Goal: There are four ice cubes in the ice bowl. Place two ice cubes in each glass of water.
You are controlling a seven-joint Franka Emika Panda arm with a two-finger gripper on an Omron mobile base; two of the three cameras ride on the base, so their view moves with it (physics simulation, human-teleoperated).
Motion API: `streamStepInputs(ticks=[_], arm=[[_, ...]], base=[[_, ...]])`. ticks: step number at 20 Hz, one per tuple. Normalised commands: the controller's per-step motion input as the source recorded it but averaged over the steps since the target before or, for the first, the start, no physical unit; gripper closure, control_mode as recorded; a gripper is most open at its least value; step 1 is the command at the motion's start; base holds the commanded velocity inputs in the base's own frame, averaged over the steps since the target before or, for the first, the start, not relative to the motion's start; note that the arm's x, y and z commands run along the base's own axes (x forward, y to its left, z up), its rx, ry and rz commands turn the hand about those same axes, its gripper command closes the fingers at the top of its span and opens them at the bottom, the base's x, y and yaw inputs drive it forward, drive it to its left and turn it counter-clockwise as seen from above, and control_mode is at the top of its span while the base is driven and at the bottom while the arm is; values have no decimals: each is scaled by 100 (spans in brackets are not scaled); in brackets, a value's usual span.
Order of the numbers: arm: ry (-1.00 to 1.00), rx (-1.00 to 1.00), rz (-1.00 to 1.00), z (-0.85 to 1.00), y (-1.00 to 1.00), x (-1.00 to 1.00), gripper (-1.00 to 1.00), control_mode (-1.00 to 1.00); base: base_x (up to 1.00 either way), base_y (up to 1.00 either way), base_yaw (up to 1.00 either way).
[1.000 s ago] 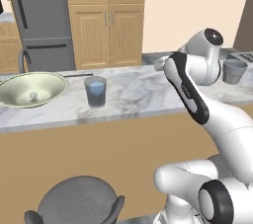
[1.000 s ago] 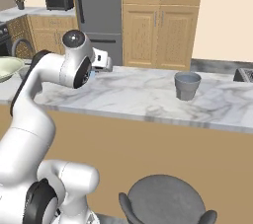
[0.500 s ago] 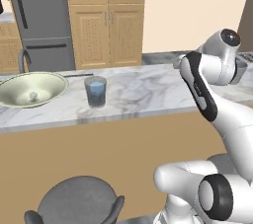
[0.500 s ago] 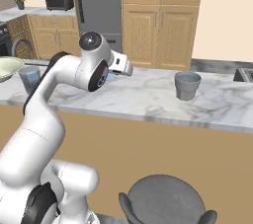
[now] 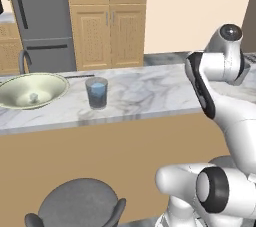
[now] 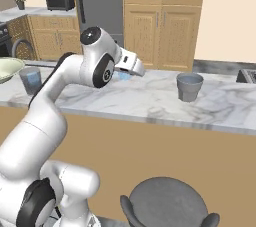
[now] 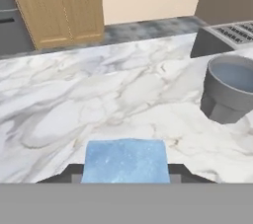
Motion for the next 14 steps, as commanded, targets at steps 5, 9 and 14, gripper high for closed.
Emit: streamStepInputs(ticks=[5,9,14], arm=[[0,-1,-20,30,-43,0,100,-100],[0,0,-19,11,-57,0,100,-100],[-2,5,-18,8,-63,-1,100,-100]], base=[[0,0,0],[0,0,0],[0,0,0]])
